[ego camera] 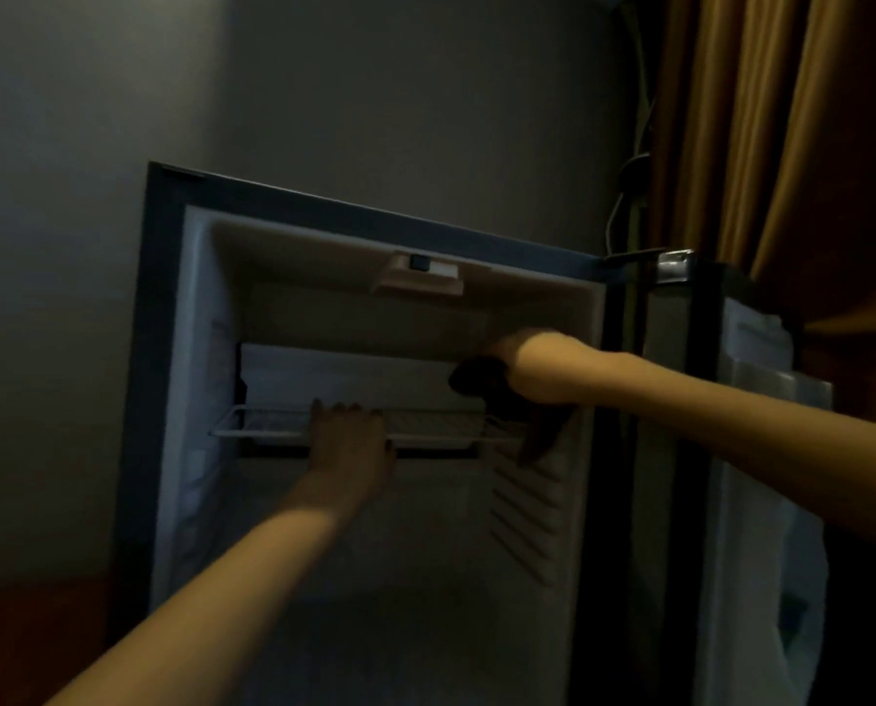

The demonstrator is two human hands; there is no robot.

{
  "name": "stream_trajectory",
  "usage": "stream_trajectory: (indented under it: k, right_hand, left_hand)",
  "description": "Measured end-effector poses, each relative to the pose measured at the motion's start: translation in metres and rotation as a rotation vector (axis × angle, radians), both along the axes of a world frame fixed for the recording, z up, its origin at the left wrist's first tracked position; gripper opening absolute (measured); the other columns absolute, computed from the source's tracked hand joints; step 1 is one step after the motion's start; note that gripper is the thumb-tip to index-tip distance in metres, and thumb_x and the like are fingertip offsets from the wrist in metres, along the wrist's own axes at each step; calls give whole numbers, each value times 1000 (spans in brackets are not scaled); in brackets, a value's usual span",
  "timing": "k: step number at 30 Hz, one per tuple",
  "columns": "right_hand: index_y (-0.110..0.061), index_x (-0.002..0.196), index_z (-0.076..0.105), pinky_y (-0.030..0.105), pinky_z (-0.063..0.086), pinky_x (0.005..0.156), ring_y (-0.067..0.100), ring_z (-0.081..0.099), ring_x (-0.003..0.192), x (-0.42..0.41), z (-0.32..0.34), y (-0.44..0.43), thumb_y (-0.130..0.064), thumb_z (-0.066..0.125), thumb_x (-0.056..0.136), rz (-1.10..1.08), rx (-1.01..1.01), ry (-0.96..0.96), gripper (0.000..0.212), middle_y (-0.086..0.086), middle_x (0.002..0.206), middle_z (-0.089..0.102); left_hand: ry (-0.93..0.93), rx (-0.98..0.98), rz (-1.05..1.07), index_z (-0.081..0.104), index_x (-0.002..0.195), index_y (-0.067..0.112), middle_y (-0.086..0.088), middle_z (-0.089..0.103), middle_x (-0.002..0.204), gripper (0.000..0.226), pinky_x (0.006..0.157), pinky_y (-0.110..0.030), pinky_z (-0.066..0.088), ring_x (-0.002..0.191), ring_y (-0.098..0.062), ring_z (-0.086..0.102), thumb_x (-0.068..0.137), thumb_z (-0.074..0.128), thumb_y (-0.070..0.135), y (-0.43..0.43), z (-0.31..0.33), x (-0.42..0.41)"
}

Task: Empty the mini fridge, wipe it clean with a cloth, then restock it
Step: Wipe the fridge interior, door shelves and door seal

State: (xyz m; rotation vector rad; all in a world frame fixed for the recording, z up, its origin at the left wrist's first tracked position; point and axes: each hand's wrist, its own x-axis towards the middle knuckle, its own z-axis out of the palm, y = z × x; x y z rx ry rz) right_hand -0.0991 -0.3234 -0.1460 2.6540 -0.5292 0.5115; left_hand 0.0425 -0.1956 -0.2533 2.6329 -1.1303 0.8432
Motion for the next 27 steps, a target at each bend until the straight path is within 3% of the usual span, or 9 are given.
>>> stream_trajectory:
  k: [4,7,10,14,17,20,24,26,27]
  right_hand:
    - [-7,135,42,35,46,87,35,54,113,32,-20,-1,-12,53,94,153,159,-302,43,18,133,49]
    - [0,112,57,32,44,83,36,56,107,70,-56,0,1,56,87,376,353,-624,24,21,121,54]
    - [4,97,66,23,43,78,34,60,99,115,-67,24,10,59,82,639,578,-722,18,22,107,62]
    - [8,102,70,5,44,69,16,63,88,157,-59,70,11,61,83,827,800,-513,21,15,100,69]
    - [9,112,66,4,44,59,-2,62,71,169,-60,79,-2,66,87,783,955,-240,27,11,102,69]
    - [0,115,68,10,49,76,12,66,93,165,-64,73,-3,66,87,758,912,-119,28,12,115,69]
    - [-6,119,64,11,50,78,0,64,77,140,-48,63,2,60,89,805,1069,101,31,0,101,69]
    - [-15,115,65,16,51,85,3,63,83,139,-33,56,-3,59,92,783,950,62,27,-2,102,69]
    - [-15,114,65,16,49,89,5,63,89,142,-29,51,-4,58,93,782,873,-97,25,3,107,68]
  left_hand:
    - [15,-31,78,50,129,12,-10,52,132,38,99,-32,35,123,-26,46,98,43,33,33,-5,3]
    - [4,41,203,24,147,6,-16,28,152,61,114,-38,21,141,-31,25,98,43,36,57,-9,1]
    - [-62,155,331,8,151,1,-18,21,156,70,119,-38,7,144,-30,22,100,40,37,83,-9,2]
    - [-266,307,355,2,149,-9,-23,12,158,63,118,-40,-9,147,-32,11,103,26,26,107,-16,1]
    - [-298,353,368,-1,148,-10,-25,6,158,66,117,-41,-11,148,-34,5,102,26,30,106,-18,-2]
    - [-277,351,383,-3,147,-11,-25,4,158,67,120,-41,-8,148,-35,4,103,24,32,104,-21,-4]
    - [-264,226,352,-19,142,-11,-28,-3,157,76,121,-39,-6,148,-35,1,101,28,31,104,-26,-5]
    - [-257,170,324,-30,137,-9,-27,-4,157,82,120,-35,-7,148,-33,3,100,33,30,104,-27,-7]
    - [-261,165,322,-32,135,-9,-27,-4,157,84,119,-34,-8,148,-33,3,100,34,29,104,-27,-7]
